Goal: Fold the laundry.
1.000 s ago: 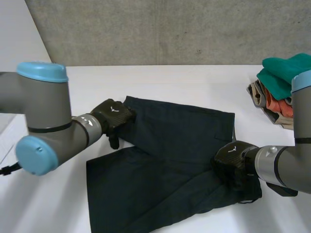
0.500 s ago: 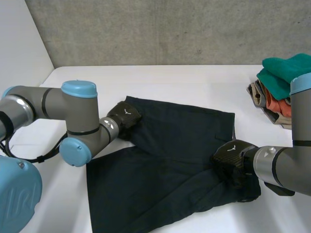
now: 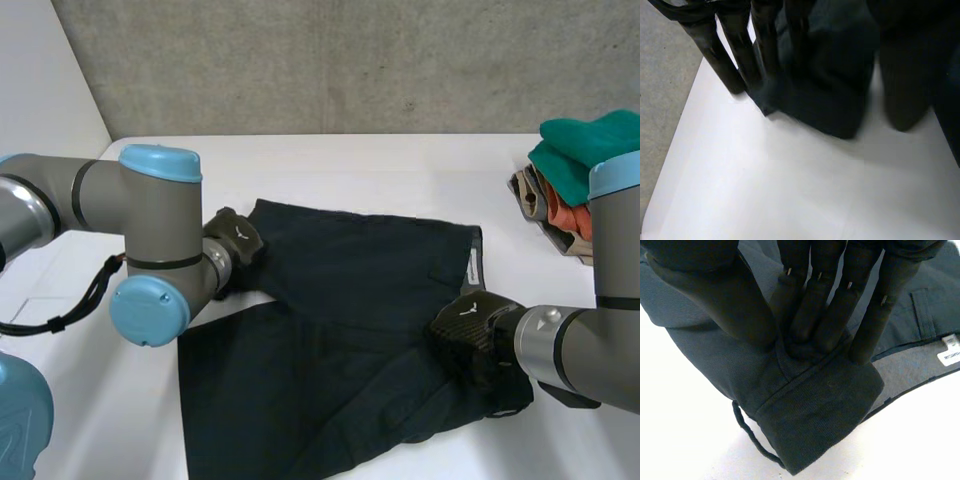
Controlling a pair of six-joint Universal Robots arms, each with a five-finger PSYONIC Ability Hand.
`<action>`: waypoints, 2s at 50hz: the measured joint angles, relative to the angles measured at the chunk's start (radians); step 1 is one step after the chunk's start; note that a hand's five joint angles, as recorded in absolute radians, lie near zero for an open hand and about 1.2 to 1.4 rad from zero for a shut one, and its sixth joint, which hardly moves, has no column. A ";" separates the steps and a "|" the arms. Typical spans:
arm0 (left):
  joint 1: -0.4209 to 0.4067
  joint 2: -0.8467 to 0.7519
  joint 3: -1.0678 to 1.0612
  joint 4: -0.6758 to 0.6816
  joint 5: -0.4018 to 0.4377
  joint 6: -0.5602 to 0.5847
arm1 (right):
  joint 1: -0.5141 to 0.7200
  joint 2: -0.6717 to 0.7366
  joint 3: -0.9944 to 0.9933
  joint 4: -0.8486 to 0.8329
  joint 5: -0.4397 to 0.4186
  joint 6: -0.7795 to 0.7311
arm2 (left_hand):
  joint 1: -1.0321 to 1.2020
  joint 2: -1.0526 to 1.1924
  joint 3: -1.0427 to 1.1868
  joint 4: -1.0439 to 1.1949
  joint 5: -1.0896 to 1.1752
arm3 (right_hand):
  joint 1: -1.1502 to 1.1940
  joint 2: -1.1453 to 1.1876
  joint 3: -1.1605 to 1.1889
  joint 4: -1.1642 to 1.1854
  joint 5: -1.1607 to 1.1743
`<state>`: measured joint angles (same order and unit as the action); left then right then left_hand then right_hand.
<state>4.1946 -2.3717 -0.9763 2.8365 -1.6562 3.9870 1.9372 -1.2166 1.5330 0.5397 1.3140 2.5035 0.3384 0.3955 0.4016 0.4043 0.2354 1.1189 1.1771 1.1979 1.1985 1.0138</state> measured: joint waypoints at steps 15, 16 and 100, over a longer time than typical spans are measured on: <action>0.000 0.284 -0.159 0.009 0.010 -0.248 | 0.021 -0.033 -0.016 -0.086 0.007 0.137 | -0.085 -0.133 -0.140 -0.147 -0.153 | 0.000 0.000 0.000 0.000 0.001; -0.001 0.308 -0.183 0.001 0.019 -0.271 | 0.021 -0.037 -0.018 -0.098 0.008 0.155 | -0.062 -0.119 -0.128 -0.129 -0.134 | 0.000 0.000 0.000 0.000 0.001; -0.059 0.036 0.196 0.231 0.107 -0.244 | -0.005 0.156 -0.210 -0.573 0.188 0.160 | 0.793 0.800 0.785 0.790 0.777 | 0.000 0.012 0.000 0.000 0.001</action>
<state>4.1351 -2.3362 -0.7802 3.0675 -1.5497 3.7432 1.9325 -1.0607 1.3235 -0.0333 1.5022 2.6638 1.1311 1.1958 1.1861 1.1939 1.0121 1.1189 1.1890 1.1980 1.1986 1.0148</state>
